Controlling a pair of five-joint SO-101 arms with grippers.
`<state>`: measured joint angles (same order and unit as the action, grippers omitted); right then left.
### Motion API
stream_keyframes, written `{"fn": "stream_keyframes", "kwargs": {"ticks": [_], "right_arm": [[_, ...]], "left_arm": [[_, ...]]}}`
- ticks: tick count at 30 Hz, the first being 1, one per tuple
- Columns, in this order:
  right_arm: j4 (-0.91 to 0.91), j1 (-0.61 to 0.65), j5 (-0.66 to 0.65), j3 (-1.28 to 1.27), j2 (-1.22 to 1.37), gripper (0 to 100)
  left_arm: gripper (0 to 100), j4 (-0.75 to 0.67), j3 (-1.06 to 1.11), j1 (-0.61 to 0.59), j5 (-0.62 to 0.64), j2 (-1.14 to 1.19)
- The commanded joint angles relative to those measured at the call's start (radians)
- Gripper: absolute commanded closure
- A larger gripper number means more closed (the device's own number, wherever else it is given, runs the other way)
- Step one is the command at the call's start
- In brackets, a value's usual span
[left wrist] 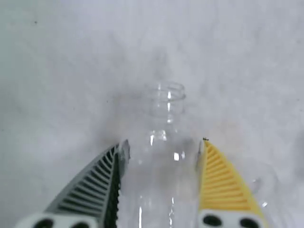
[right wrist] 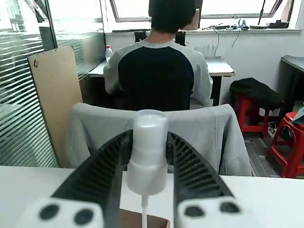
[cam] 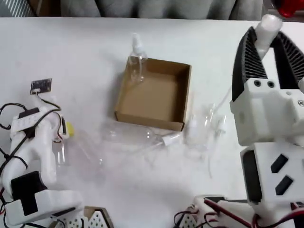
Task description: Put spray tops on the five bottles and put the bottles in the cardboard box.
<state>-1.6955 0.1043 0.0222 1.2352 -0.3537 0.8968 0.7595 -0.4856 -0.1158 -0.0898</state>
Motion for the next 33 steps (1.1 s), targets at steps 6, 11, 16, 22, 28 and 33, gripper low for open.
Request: {"fn": "stream_keyframes", "kwargs": {"ticks": [6,11,16,22,28,33], "right_arm": [[0.007,0.134,0.008,-0.057,-0.047,98.2],[-0.01,0.272,0.008,-0.064,-0.047,98.2],[-0.016,0.334,0.011,-0.066,-0.044,98.2],[-0.024,0.377,0.012,-0.068,-0.045,98.2],[-0.024,0.395,0.008,-0.132,-0.05,98.2],[-0.019,0.395,0.006,-0.19,-0.067,98.2]], "left_arm": [[98,-0.017,-0.11,0.005,-0.005,-0.259],[98,-0.018,-0.1,0.007,-0.008,-0.545],[98,-0.02,-0.08,0.007,-0.008,-0.789],[98,-0.025,0.029,0.039,-0.003,-1.121],[98,-0.026,0.112,0.145,0.002,-1.443],[98,-0.026,0.127,0.329,0.003,-1.583]]}}
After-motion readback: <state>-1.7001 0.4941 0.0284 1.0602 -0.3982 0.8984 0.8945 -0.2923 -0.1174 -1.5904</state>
